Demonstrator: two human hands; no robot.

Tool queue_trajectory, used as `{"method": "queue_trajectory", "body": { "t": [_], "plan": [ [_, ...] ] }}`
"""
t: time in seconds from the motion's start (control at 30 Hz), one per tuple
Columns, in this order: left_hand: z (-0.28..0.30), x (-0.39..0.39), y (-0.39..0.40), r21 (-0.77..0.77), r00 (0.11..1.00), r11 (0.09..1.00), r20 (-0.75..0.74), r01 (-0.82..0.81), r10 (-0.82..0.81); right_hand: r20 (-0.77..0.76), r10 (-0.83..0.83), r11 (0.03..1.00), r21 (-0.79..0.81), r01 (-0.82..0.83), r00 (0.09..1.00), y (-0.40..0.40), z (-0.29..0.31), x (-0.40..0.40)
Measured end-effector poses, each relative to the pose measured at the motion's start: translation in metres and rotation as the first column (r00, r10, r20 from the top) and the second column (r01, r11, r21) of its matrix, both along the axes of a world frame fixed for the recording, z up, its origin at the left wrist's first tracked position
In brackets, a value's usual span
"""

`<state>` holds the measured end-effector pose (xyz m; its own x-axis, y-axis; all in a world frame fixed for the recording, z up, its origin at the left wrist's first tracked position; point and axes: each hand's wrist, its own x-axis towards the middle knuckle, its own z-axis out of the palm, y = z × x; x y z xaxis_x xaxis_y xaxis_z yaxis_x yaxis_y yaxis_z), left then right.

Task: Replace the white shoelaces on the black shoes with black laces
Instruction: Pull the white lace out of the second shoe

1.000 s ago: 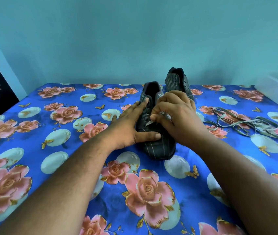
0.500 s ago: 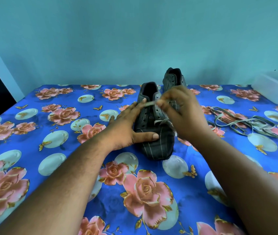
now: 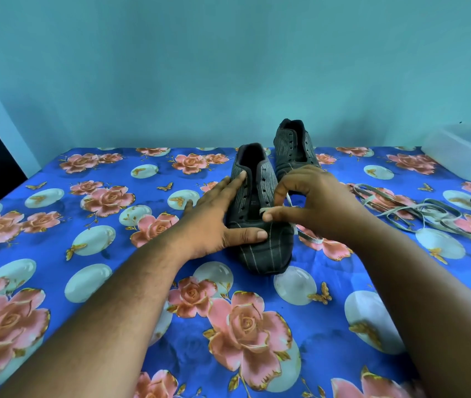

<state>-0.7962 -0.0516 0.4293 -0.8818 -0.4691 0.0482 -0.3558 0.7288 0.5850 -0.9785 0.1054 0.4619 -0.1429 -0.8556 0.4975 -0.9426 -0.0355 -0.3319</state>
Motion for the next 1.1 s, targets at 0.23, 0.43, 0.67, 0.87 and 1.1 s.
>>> {"method": "queue_trajectory", "body": {
  "t": [0.23,0.43,0.67,0.87,1.1],
  "plan": [
    [-0.002,-0.001,-0.001,-0.004,1.0,1.0,0.0,0.003,-0.003,-0.059,0.074,0.997,-0.021,-0.076,0.995,0.0,-0.001,-0.007],
    [-0.001,-0.001,-0.001,-0.013,1.0,1.0,0.009,0.007,-0.007,-0.057,-0.113,0.979,-0.177,0.102,0.992,-0.001,-0.003,-0.006],
    [-0.001,0.0,-0.002,-0.011,1.0,1.0,-0.002,0.009,-0.009,0.259,-0.313,0.822,-0.408,0.397,0.914,0.007,0.009,-0.018],
    [0.0,0.0,0.0,-0.002,1.0,1.0,0.0,0.008,-0.008,0.168,-0.356,0.907,-0.174,0.383,0.919,0.005,0.001,-0.014],
    [-0.001,-0.001,-0.002,-0.005,1.0,1.0,-0.005,0.006,-0.006,-0.091,-0.071,0.997,-0.012,0.07,0.993,0.002,-0.005,-0.004]
  ]
}}
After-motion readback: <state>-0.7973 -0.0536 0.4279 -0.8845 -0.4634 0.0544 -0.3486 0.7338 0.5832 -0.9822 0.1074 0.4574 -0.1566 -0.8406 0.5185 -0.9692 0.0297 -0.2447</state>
